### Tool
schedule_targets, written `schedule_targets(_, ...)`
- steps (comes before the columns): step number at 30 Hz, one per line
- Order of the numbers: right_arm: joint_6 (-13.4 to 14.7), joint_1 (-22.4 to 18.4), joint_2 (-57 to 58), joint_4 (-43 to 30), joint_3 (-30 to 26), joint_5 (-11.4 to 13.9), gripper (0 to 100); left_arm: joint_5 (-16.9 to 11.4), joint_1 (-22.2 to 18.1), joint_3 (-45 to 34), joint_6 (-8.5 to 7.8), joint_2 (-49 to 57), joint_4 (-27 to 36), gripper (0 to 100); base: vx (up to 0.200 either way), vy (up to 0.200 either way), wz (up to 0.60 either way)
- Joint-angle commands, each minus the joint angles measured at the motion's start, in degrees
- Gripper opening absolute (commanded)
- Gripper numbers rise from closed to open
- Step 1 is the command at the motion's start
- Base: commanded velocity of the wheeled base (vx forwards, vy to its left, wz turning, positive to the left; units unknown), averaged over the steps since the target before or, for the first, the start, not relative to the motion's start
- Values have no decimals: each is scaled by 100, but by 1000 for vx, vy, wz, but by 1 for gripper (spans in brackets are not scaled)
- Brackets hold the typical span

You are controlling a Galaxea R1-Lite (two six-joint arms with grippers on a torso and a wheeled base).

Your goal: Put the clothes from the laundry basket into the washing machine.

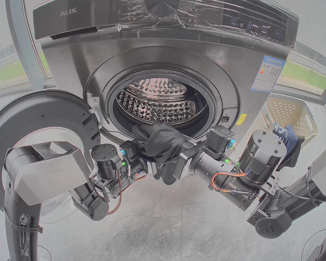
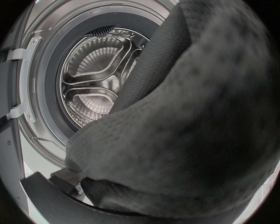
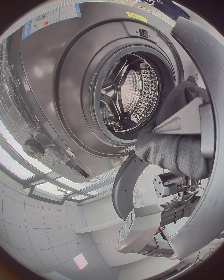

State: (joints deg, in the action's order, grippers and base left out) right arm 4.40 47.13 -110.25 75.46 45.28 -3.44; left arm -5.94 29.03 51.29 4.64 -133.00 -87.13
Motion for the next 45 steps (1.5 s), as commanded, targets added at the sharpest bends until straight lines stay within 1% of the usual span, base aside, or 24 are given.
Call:
schedule_targets(1,8,-72,21,13,-80,1,0,14,-11,127,19,-7,-15,0,0,0,0)
schedule_targets(5,8,-257,136,13,-186,1,0,58,-29,171,37,72,-68,0,0,0,0)
schedule_targets(8,8,-503,153,-31,-195,1,0,66,-2,154,45,187,-76,0,0,0,0)
schedule_targets(9,8,-512,153,-31,-195,1,0,58,-2,145,45,195,-76,0,0,0,0)
schedule_targets(10,8,-758,127,-40,-212,1,0,66,24,92,54,301,-85,0,0,0,0)
schedule_targets(12,8,-969,74,-40,-247,10,0,58,42,-13,63,415,-85,0,0,0,0)
schedule_targets(16,26,-1206,-278,57,-212,80,0,58,42,-242,107,644,-94,0,0,0,0)
schedule_targets(20,43,-1232,-489,162,-142,71,0,49,94,-453,212,828,-103,0,0,0,0)
schedule_targets(23,105,-1162,-568,153,25,36,0,49,112,-576,212,872,-112,0,0,0,0)
schedule_targets(29,105,-1004,-568,109,342,10,0,49,147,-681,212,819,-120,0,0,0,0)
schedule_targets(33,105,-898,-524,136,456,19,0,31,209,-927,168,758,-120,0,0,0,0)
schedule_targets(39,105,-828,-489,83,860,10,0,-13,226,-1472,98,556,-120,0,0,0,0)
schedule_targets(40,105,-828,-489,74,895,10,0,-22,226,-1525,98,547,-120,100,0,0,0)
schedule_targets(45,96,-828,-524,57,957,10,0,-39,270,-1666,98,565,-129,100,0,0,0)
